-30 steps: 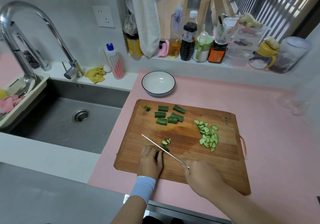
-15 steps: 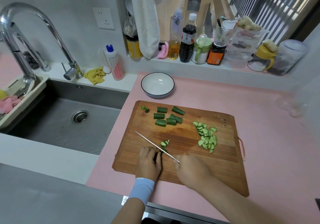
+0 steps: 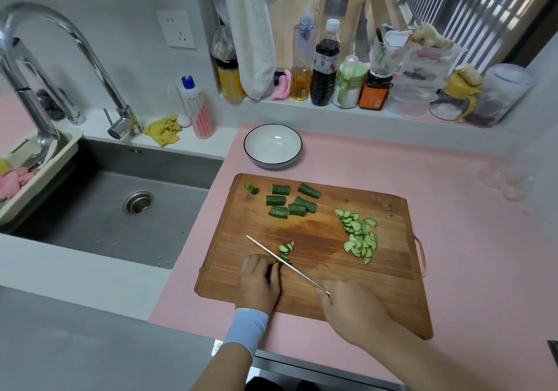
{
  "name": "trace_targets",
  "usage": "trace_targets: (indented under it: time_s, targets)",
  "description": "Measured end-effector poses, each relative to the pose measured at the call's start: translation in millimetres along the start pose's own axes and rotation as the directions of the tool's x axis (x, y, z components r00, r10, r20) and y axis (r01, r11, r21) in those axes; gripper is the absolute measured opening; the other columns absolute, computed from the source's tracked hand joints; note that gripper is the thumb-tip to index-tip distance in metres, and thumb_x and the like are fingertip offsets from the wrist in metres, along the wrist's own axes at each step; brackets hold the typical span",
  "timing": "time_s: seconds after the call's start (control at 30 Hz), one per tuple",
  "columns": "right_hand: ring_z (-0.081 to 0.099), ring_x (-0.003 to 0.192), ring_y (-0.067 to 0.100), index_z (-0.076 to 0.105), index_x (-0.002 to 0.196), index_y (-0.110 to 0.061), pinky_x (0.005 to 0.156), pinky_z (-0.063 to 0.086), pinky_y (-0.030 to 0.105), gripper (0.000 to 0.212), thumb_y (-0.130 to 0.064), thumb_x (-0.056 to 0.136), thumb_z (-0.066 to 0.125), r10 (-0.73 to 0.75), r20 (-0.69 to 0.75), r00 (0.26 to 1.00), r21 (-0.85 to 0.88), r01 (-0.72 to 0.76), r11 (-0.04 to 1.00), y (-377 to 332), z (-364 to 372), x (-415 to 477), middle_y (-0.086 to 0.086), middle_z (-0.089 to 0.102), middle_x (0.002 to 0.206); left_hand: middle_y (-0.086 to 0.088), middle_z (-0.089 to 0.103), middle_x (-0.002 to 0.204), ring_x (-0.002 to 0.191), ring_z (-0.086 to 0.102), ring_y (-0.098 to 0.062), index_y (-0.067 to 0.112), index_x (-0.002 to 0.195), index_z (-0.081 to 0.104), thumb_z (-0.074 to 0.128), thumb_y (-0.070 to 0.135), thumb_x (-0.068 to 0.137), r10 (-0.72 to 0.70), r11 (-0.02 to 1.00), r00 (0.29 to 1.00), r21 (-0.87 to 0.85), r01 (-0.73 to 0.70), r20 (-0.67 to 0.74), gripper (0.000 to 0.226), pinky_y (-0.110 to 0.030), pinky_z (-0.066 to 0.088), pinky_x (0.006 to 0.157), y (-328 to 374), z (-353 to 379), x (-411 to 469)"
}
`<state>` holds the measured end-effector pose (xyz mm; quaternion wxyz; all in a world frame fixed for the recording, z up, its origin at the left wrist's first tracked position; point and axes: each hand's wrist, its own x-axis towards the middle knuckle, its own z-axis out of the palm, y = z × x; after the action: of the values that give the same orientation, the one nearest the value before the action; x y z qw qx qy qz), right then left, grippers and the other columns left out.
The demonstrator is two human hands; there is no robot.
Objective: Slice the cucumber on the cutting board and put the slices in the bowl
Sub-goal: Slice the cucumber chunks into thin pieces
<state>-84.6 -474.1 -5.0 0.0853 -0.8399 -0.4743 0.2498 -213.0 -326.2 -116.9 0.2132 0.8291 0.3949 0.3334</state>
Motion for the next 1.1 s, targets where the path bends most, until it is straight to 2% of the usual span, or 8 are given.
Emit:
trace_targets:
  time_s: [0.1, 0.17, 0.27, 0.4, 0.57, 0.83, 1.0, 1.1]
  targets:
    - [0.052, 0.066, 0.017, 0.061, 0.087, -0.024, 0.051, 0.033, 0.027, 0.027, -0.035, 0.102, 0.041, 0.017, 0.022, 1.000, 0.027, -0.017, 0.999, 0, 0, 3, -0.008, 0.054, 0.068, -0.001, 0.056, 0.078, 0.081, 0.049, -0.015, 0.011, 0.073, 0.062, 0.076, 0.001, 0.077, 0.002, 1.000, 1.000, -0.013, -0.002, -0.011, 0.017, -0.014, 0.037, 0.079, 2, -1, 0]
    - [0.050, 0.065, 0.017, 0.052, 0.074, -0.026, 0.048, 0.028, 0.022, 0.031, -0.034, 0.102, 0.042, 0.027, 0.038, 0.999, 0.050, -0.028, 0.998, -1, -1, 6, -0.008, 0.050, 0.066, 0.000, 0.057, 0.078, 0.081, 0.049, -0.014, 0.012, 0.073, 0.063, 0.077, 0.002, 0.077, 0.000, 1.000, 1.000, -0.018, -0.001, -0.012, 0.017, -0.014, 0.038, 0.079, 3, -1, 1]
    - [0.055, 0.072, 0.022, 0.037, 0.065, -0.028, 0.054, 0.034, 0.033, 0.038, -0.032, 0.102, 0.042, 0.009, 0.060, 0.998, 0.023, -0.011, 1.000, -9, -3, 15, -0.006, 0.052, 0.069, 0.000, 0.056, 0.078, 0.081, 0.049, -0.014, 0.012, 0.073, 0.063, 0.077, 0.002, 0.076, -0.001, 1.000, 1.000, -0.016, 0.001, -0.016, 0.018, -0.013, 0.036, 0.079, 2, -1, 1]
    - [0.063, 0.086, 0.031, 0.039, 0.065, -0.025, 0.064, 0.036, 0.031, 0.037, -0.033, 0.101, 0.042, 0.015, 0.053, 0.998, 0.018, -0.016, 1.000, -19, -2, 29, 0.006, 0.068, 0.087, 0.000, 0.056, 0.081, 0.082, 0.050, -0.015, 0.011, 0.075, 0.064, 0.075, 0.002, 0.078, 0.007, 1.000, 1.000, -0.011, -0.007, -0.009, 0.015, -0.014, 0.037, 0.080, 2, 0, 0]
    - [0.064, 0.085, 0.031, 0.050, 0.078, -0.025, 0.063, 0.038, 0.031, 0.025, -0.033, 0.100, 0.042, 0.007, 0.040, 0.999, 0.023, -0.008, 1.000, -21, -1, 32, 0.006, 0.068, 0.086, 0.001, 0.056, 0.085, 0.083, 0.052, -0.018, 0.011, 0.081, 0.066, 0.073, 0.003, 0.079, -0.009, 1.000, 1.000, 0.000, 0.009, 0.011, 0.011, -0.017, 0.038, 0.081, 0, 2, -3]
    - [0.063, 0.089, 0.028, 0.063, 0.100, -0.024, 0.064, 0.038, 0.032, 0.026, -0.036, 0.102, 0.040, -0.042, -0.023, 0.999, 0.016, 0.043, 0.999, -12, 4, 17, 0.001, 0.067, 0.094, -0.001, 0.056, 0.080, 0.081, 0.049, -0.018, 0.011, 0.074, 0.060, 0.074, 0.000, 0.077, -0.021, 1.000, 1.000, 0.003, 0.021, 0.004, 0.017, -0.019, 0.038, 0.078, 2, 0, -3]
    - [0.062, 0.079, 0.024, 0.064, 0.099, -0.025, 0.061, 0.035, 0.031, 0.027, -0.038, 0.103, 0.040, -0.018, 0.003, 1.000, 0.012, 0.018, 1.000, -2, -1, 5, -0.006, 0.057, 0.075, -0.001, 0.056, 0.080, 0.081, 0.048, -0.017, 0.010, 0.073, 0.060, 0.074, 0.000, 0.077, -0.016, 1.000, 1.000, 0.002, 0.016, 0.002, 0.018, -0.015, 0.034, 0.080, 2, 0, -2]
    - [0.064, 0.082, 0.023, 0.066, 0.106, -0.027, 0.063, 0.039, 0.031, 0.028, -0.038, 0.103, 0.040, -0.021, -0.006, 1.000, -0.017, 0.020, 1.000, 0, -4, 1, -0.003, 0.067, 0.084, -0.001, 0.056, 0.080, 0.081, 0.049, -0.017, 0.010, 0.074, 0.061, 0.073, 0.001, 0.078, -0.017, 1.000, 1.000, 0.000, 0.017, 0.004, 0.015, -0.016, 0.036, 0.080, 1, 1, -3]
